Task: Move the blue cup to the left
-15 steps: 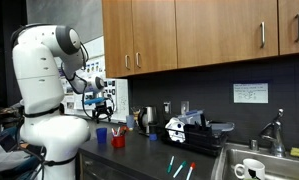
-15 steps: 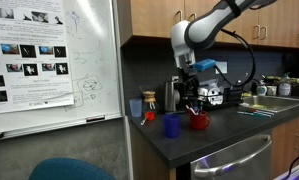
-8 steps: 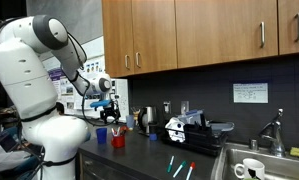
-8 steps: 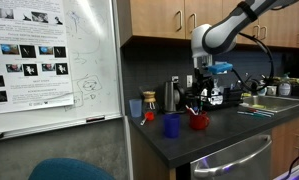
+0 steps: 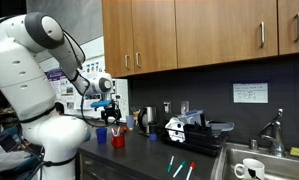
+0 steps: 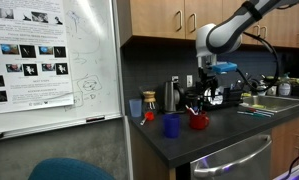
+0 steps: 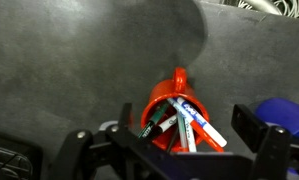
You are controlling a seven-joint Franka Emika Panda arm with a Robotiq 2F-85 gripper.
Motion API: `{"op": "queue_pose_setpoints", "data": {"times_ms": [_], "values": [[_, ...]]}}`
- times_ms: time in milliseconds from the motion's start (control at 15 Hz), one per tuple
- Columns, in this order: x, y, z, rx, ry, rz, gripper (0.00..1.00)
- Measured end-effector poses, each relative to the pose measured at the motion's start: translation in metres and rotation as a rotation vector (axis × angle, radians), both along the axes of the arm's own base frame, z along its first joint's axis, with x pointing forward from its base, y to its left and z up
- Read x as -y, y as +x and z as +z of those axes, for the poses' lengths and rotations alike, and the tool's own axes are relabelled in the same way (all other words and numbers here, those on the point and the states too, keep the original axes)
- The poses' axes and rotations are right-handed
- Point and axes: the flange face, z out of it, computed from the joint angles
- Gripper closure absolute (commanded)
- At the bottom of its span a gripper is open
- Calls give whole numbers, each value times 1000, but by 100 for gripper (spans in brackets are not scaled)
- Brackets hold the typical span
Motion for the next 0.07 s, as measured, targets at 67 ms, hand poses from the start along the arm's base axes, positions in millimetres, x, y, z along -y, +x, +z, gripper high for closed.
{"op": "queue_pose_setpoints", "data": {"times_ms": [67], "values": [[0,0,0,0,0,0,0]]}}
